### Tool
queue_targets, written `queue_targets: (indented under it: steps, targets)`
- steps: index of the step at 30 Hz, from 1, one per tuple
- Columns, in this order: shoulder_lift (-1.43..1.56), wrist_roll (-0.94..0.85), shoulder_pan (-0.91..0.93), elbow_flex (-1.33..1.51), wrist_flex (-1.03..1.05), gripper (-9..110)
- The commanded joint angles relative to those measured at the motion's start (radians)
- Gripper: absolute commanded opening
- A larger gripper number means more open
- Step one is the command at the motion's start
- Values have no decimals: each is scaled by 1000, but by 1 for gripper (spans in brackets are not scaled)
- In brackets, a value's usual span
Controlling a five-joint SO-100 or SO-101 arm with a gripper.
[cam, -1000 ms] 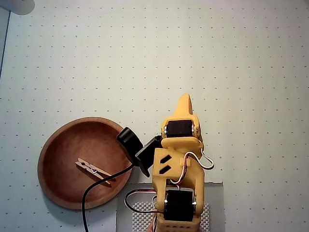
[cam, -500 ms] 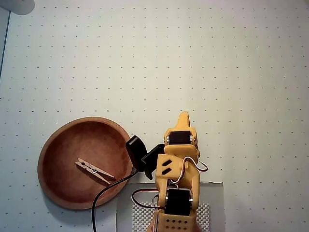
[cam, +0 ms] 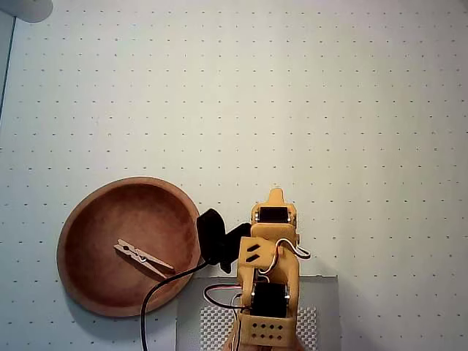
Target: Grasp a clothespin and put it in the bowl.
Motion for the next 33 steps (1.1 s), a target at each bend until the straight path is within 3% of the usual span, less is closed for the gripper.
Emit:
queue_targets:
  steps: [1, 33]
  targets:
    - [11, 11, -5, 21, -26, -3]
    - [14, 11, 3, 129, -23, -3]
